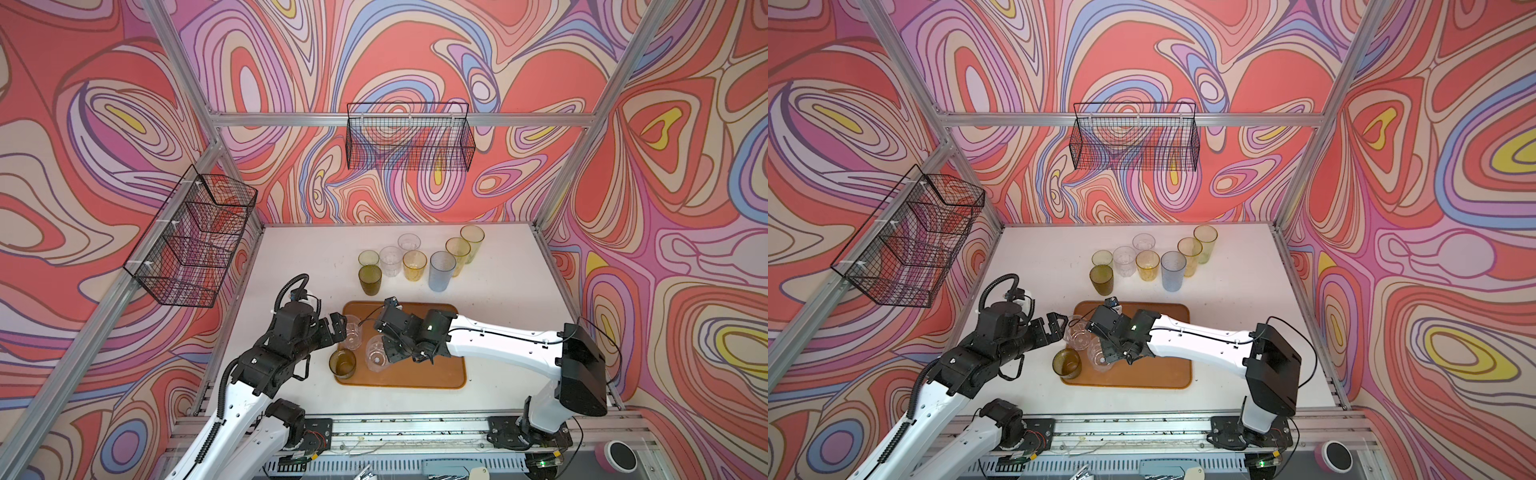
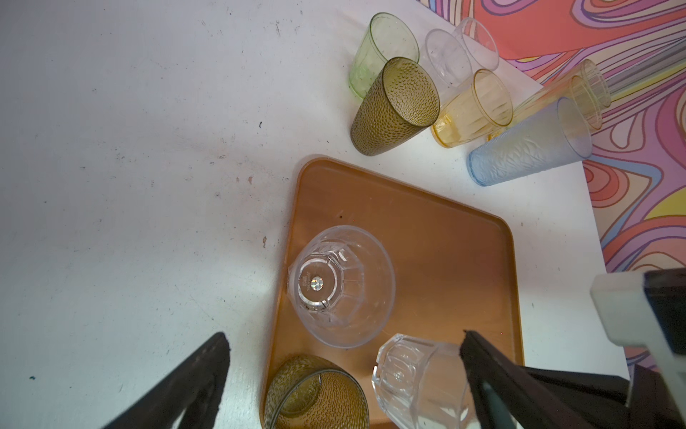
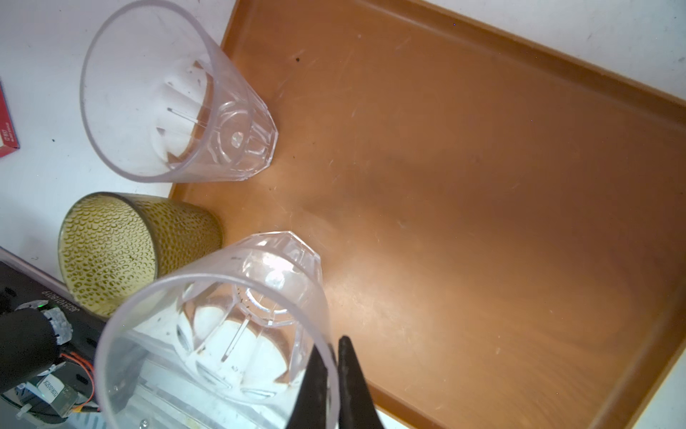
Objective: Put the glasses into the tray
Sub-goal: 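Lift the clear glass with the right gripper and carry it over the tray, then lower the clear glass onto the tray beside the olive glass and open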
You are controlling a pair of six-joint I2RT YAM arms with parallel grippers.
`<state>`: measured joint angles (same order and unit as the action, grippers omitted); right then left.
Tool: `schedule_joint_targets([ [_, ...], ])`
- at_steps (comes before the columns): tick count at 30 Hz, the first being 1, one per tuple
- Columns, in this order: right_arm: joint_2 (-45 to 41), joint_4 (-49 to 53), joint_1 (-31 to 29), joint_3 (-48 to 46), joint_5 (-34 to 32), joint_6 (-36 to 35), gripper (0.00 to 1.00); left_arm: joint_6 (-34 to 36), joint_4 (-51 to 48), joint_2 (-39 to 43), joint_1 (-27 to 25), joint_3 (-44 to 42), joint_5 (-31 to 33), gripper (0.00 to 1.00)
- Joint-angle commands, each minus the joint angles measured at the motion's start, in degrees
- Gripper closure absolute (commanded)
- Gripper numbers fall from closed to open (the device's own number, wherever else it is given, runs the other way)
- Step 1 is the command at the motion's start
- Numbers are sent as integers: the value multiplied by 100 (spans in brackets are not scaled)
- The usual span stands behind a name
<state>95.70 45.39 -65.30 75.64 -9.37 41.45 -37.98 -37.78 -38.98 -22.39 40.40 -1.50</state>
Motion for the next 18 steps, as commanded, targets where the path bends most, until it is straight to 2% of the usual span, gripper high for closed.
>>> schedule_joint_targets([
  [1, 85, -196, -87, 4, -127, 12, 100, -31, -186, 31, 43, 73, 49, 0],
  [18, 546, -91, -230, 246, -32, -46, 100, -65, -93, -4, 80, -58, 25, 0],
])
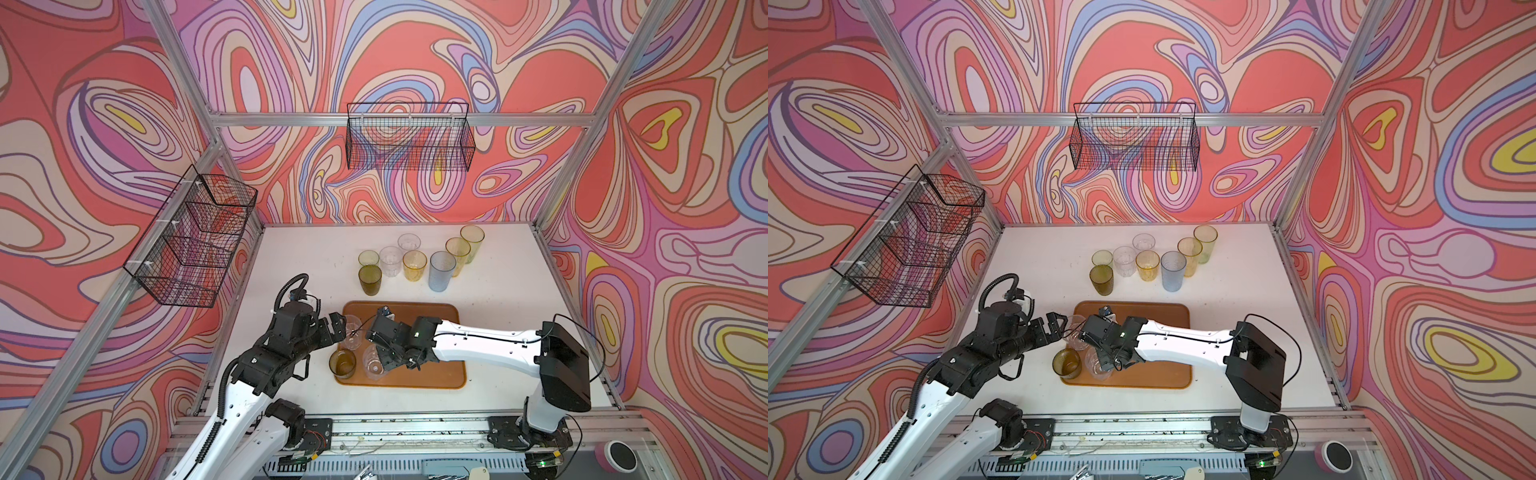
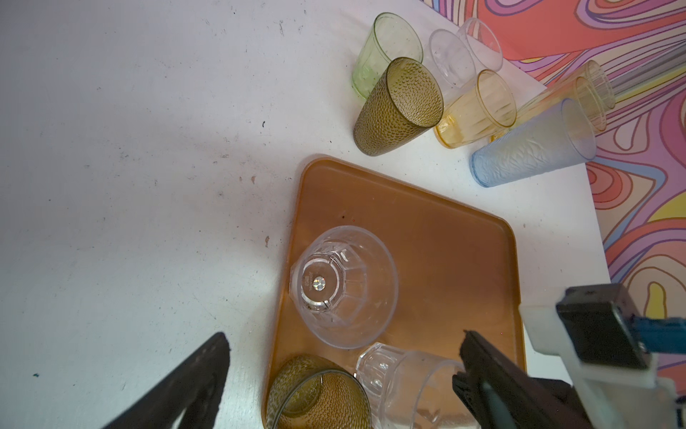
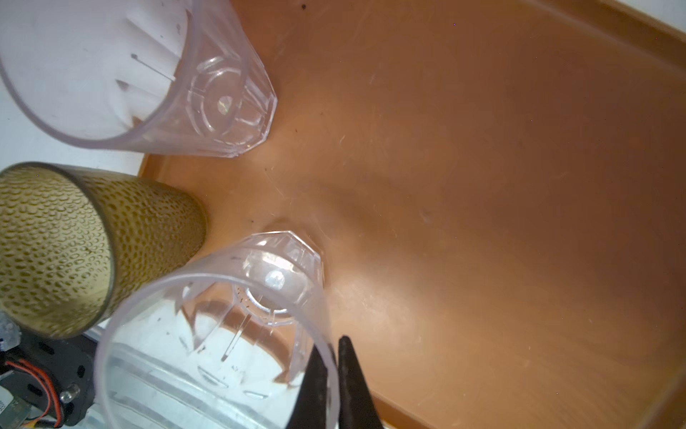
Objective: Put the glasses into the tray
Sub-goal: 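Lower the clear glass onto the tray beside the olive glass and open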
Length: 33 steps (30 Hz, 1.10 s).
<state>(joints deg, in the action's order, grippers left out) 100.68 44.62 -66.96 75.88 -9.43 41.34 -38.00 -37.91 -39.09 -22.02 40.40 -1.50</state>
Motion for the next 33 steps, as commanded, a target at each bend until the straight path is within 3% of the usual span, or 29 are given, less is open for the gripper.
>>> schedule_joint_targets([
  [1, 52, 1, -79, 234, -38, -39, 100, -63, -76, -2, 40, -59, 16, 0],
  [16, 329, 161, -98, 437, -158, -74, 100, -56, -62, -18, 55, -74, -22, 0],
  [23, 322, 110, -98, 429, -101, 9, 91, -50, -67, -37, 64, -76, -49, 0],
  [33, 311, -50, -98, 400, -9, 65, 89, -55, -63, -31, 65, -84, -35, 0],
])
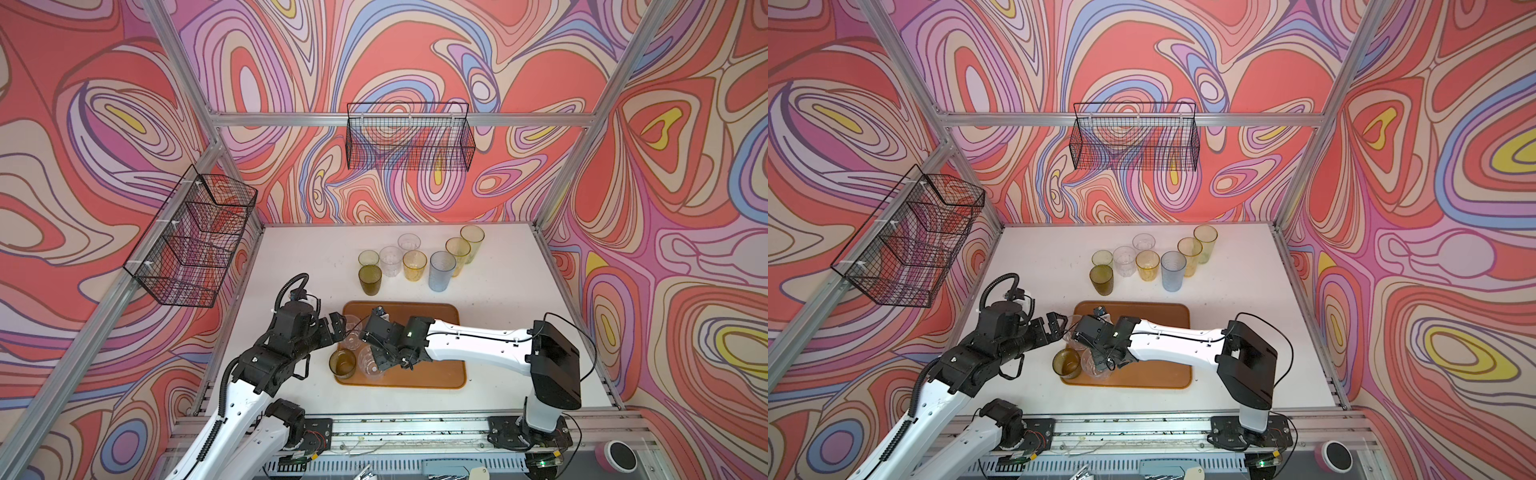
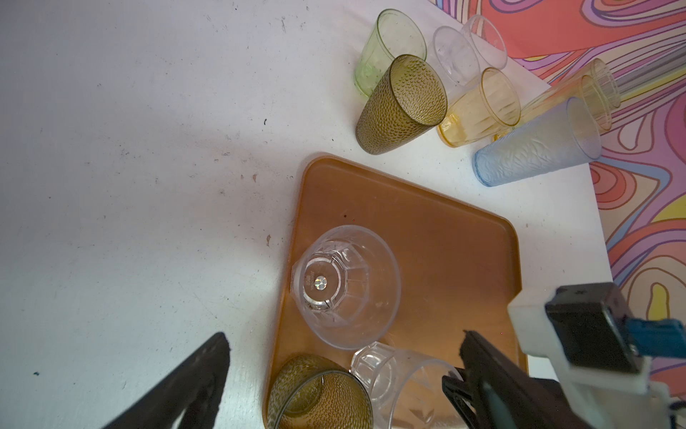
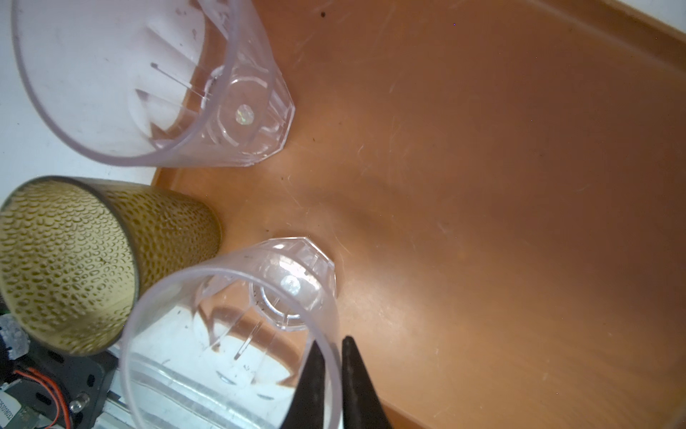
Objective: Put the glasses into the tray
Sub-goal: 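Lower the clear glass onto the tray beside the olive glass and open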
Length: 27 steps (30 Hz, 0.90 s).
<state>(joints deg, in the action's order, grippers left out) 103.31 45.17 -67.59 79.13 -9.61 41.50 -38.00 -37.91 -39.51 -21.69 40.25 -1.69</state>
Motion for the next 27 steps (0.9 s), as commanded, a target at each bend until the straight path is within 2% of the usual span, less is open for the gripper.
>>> schedule_joint_targets([
  [1, 61, -105, -34, 76, 18, 52, 89, -53, -58, 13, 33, -76, -14, 0],
  [27, 94, -294, -35, 15, 3, 192, 89, -43, -58, -14, 36, -78, -43, 0],
])
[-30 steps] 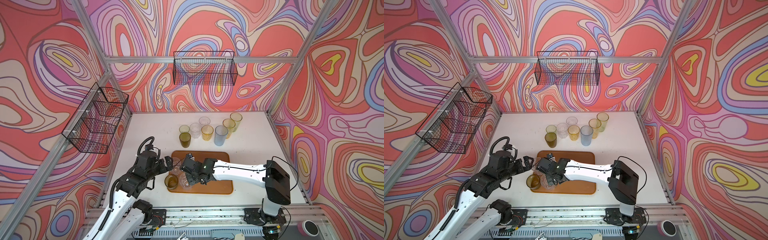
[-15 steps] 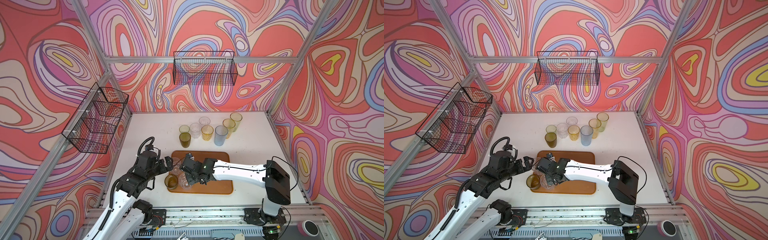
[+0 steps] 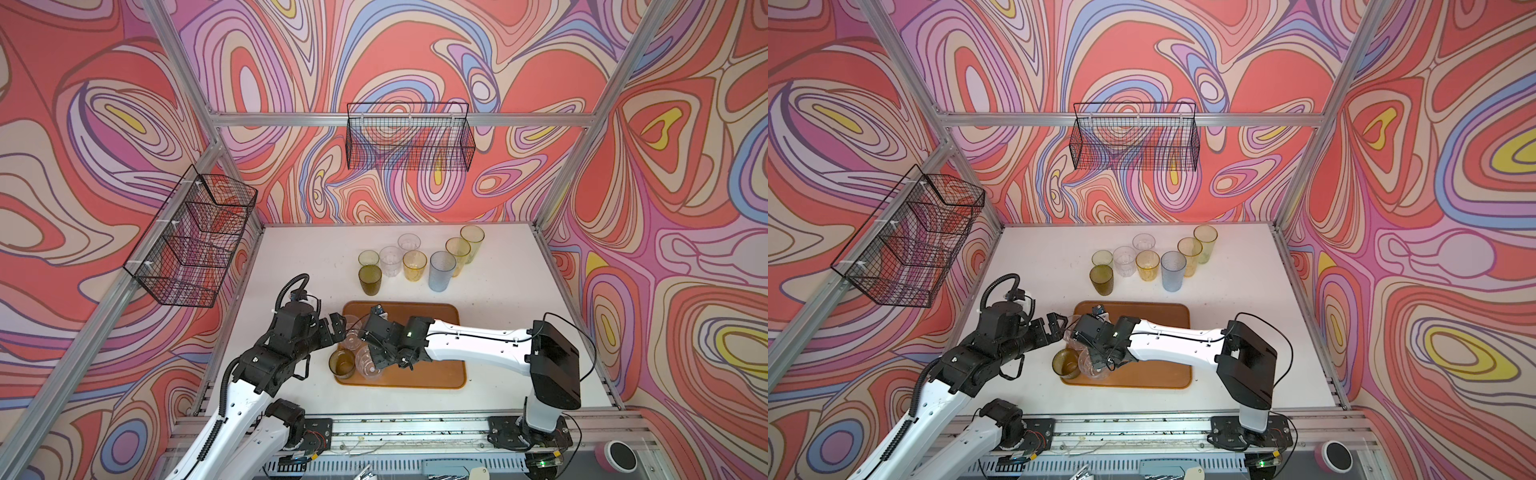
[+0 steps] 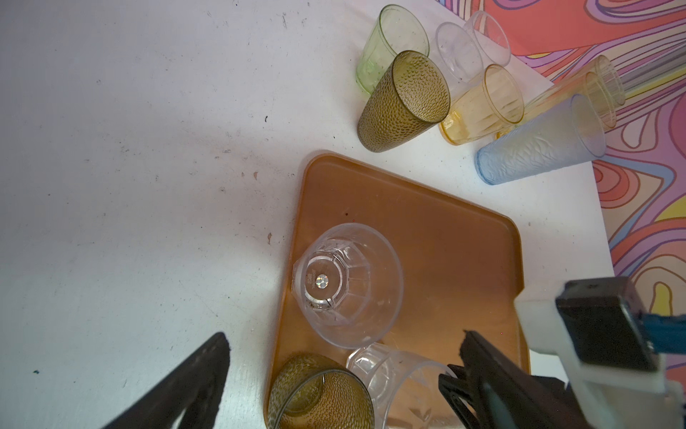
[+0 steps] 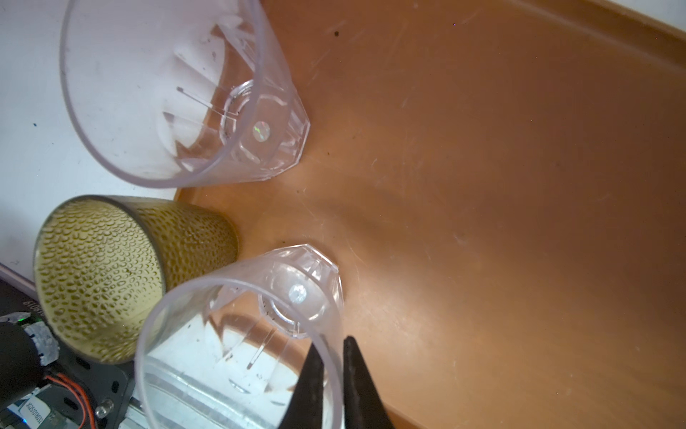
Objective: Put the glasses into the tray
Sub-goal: 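Lower the clear glass onto the tray beside the olive glass and open, then raise the right gripper while the left gripper reaches toward the olive dimpled glass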
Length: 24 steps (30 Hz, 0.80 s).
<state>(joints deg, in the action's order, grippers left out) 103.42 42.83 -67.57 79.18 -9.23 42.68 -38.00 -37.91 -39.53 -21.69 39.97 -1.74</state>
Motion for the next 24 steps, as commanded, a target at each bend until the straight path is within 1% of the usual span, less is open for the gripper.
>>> schedule_joint_targets([
  [1, 81, -32, -37, 25, -54, 79, 89, -41, -67, -12, 34, -50, -41, 0],
  [4, 18, 28, -36, 19, -164, 103, 87, -44, -65, -5, 35, -46, -43, 0],
  [5, -17, 49, -37, 25, -216, 116, 85, -44, -66, -5, 36, -50, -44, 0],
  [9, -135, 112, -37, -10, -420, 226, 69, -33, -85, -24, 38, -41, -39, 0],
  [12, -155, 86, -37, -72, -471, 272, 59, -35, -85, -37, 34, -33, -43, 0],
  [14, -382, 69, -30, -104, -530, 310, 49, -33, -79, -55, 39, -24, -40, 0],
  [16, -463, 20, -26, -133, -572, 308, 44, -23, -80, -94, 36, -6, -50, 0],
  [21, -708, -214, 52, -295, -513, 260, 36, 59, -102, -275, 34, 172, -47, 0],
  [24, -963, -569, 273, -590, -200, 257, 33, 117, -77, -440, 41, 328, -22, 0],
])
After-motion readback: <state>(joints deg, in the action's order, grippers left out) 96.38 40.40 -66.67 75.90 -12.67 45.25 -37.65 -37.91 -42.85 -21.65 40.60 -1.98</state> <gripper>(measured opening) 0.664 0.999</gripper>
